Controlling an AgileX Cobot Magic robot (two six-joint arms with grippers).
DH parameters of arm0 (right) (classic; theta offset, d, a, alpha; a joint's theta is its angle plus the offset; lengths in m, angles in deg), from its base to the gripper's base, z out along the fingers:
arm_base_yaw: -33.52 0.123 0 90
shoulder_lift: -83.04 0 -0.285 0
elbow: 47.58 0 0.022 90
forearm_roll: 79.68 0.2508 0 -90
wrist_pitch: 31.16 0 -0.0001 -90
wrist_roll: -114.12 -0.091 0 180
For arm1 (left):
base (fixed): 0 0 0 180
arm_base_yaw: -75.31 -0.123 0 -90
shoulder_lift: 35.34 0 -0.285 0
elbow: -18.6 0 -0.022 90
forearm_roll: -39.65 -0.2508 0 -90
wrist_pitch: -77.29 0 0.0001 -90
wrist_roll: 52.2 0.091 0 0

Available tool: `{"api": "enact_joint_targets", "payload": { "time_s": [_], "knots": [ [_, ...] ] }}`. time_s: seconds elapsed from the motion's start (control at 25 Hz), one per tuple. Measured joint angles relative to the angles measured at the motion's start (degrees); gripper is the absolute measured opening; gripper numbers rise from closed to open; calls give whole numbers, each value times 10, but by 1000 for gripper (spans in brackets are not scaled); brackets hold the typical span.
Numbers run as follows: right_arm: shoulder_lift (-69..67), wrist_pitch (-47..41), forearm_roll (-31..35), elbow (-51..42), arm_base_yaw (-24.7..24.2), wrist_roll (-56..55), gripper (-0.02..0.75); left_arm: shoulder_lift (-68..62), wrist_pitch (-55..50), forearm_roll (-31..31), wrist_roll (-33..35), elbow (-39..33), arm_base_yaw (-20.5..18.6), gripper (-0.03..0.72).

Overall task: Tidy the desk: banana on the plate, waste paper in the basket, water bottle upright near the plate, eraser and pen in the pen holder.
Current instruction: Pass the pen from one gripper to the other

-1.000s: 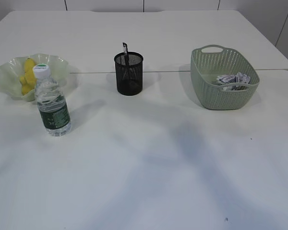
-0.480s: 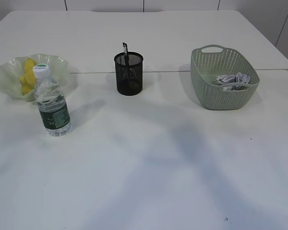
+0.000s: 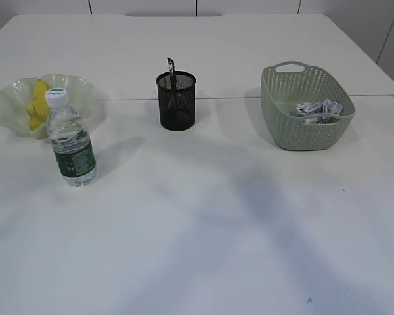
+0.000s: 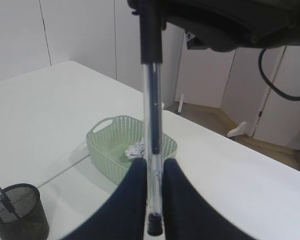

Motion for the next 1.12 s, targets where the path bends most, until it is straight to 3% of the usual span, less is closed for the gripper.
{"api": "enact_joint_targets", "payload": {
  "time_s": [1.12],
  "knots": [
    [0,7,-2,0,0,7,98,-7,16,0,7,0,2,52]
  ]
}}
